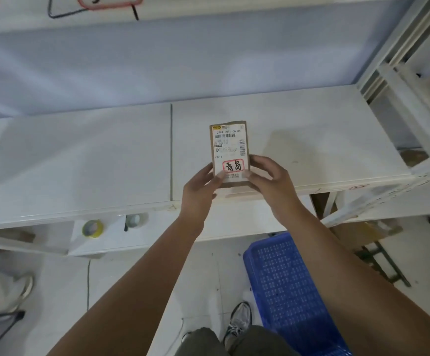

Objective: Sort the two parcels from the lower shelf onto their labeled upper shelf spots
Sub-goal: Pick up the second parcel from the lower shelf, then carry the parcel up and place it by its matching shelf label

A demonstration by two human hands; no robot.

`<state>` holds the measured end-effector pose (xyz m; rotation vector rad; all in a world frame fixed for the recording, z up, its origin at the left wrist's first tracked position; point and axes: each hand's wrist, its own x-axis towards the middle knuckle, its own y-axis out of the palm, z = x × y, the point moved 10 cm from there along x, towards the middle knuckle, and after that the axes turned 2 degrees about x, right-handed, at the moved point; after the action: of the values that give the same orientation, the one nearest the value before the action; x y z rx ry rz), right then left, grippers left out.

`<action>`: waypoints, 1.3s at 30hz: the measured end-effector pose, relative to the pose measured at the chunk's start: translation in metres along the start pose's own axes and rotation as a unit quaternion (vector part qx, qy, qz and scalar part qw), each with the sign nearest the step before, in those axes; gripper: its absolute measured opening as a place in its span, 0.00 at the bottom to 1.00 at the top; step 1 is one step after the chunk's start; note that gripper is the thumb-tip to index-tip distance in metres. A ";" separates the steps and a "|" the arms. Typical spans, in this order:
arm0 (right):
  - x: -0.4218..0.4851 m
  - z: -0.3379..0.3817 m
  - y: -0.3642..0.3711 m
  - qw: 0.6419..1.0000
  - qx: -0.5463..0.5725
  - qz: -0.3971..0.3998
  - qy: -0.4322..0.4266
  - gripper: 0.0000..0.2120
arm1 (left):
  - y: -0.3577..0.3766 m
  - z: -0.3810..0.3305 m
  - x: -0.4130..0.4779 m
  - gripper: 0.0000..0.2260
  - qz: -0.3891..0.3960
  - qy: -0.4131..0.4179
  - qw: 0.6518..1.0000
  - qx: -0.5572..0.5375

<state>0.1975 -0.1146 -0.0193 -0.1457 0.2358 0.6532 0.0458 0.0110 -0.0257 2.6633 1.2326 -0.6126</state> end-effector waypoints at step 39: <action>-0.240 0.269 0.139 0.952 -0.051 0.076 -0.294 0.26 | -0.213 -0.197 -0.230 0.19 -0.058 0.355 0.931 0.065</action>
<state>-0.0267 -0.0896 0.2945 -0.0277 -0.3653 0.8339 -0.1893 0.0475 0.2578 3.0538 1.5496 0.3263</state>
